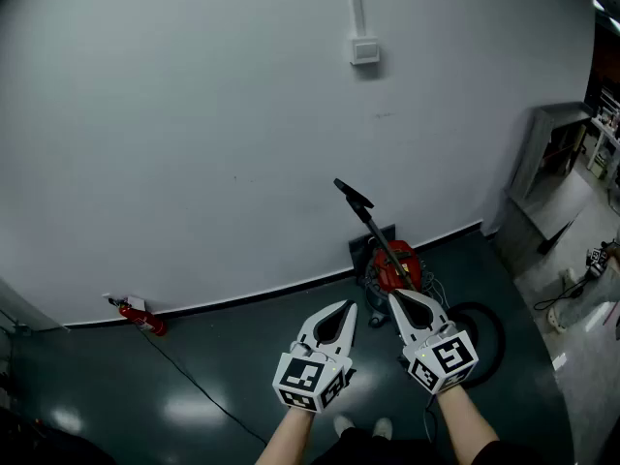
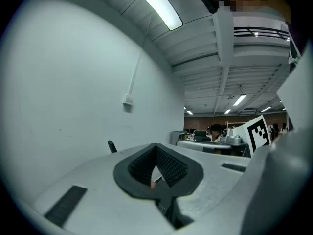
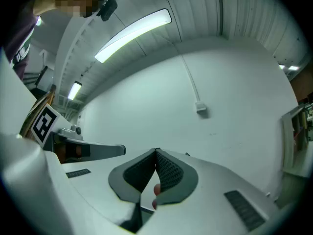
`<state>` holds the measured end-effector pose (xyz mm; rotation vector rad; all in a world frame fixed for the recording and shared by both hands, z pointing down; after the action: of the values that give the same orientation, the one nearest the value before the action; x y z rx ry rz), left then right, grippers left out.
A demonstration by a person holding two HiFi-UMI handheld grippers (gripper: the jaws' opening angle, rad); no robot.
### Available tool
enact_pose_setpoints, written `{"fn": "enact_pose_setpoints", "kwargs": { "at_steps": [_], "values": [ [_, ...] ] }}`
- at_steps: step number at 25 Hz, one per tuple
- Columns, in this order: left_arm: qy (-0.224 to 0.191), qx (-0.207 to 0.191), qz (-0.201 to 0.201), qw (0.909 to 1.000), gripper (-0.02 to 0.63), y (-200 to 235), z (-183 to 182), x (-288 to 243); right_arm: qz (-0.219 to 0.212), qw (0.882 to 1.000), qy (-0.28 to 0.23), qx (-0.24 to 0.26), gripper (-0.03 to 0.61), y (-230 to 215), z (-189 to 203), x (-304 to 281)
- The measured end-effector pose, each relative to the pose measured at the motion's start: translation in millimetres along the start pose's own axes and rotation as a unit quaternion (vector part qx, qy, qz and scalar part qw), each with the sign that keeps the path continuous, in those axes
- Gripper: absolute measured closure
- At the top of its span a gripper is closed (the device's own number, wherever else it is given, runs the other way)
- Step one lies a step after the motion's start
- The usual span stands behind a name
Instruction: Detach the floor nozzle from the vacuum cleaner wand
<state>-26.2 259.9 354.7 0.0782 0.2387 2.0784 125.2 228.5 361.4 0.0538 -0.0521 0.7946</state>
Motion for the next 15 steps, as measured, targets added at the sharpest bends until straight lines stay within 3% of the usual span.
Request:
{"fn": "enact_pose_setpoints", "kwargs": {
  "at_steps": [15],
  "values": [
    [0.012, 0.007, -0.01, 0.9999, 0.609, -11.4, 7.3, 5.3, -0.004, 1.0, 0.008, -0.008, 0.561, 1.3, 4.1, 13.2]
  ]
}}
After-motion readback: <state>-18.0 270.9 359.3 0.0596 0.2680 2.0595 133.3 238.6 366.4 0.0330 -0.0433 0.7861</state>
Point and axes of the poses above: the fingertips, and each gripper's own axes: x backward along the fingers, y to its left, z out of its underside, the point moved 7 cm from there along x, backward along the fingers, and after that the axes turned 6 degrees about x, right-handed, at the moved point
